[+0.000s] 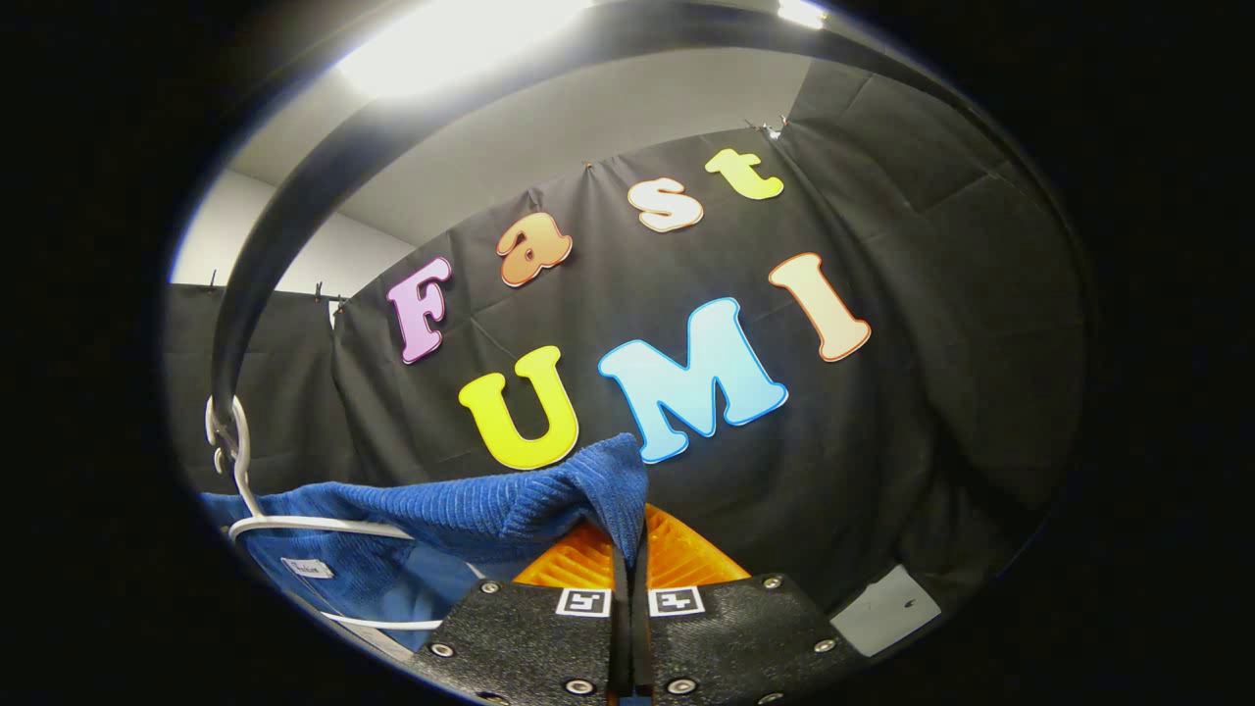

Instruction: Grasp the clothes on the hanger with both hands and then place them into the laundry hamper below.

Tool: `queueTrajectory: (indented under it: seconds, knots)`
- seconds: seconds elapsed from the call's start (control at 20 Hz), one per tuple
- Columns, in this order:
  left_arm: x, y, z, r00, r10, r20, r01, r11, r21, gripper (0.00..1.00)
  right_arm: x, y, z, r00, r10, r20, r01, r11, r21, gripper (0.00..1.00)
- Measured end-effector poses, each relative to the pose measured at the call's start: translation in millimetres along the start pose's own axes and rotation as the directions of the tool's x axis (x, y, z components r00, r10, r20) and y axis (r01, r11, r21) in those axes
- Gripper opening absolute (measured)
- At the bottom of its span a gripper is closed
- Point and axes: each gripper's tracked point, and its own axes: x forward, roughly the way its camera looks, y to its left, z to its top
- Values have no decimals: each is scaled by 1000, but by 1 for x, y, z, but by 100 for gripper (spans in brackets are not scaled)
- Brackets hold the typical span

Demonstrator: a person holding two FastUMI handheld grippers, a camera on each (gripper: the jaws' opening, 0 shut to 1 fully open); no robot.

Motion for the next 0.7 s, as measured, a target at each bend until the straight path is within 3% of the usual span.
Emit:
queueTrajectory:
  seconds: [0.1,0.25,0.4,0.7]
  knots:
    - [-1,6,2,1000,-14,-10,14,999,30,0,5,-2,2,1000,4,15,-4,1000,-16,0]
    - [-2,15,11,999,-34,-15,36,987,158,2,7,2,10,998,18,54,-17,999,-33,0]
    - [4,19,15,998,-68,-15,69,976,207,3,13,4,11,997,19,81,-16,999,-36,0]
    - [13,32,18,989,-118,-92,143,919,368,3,14,9,13,994,35,108,-32,999,-27,0]
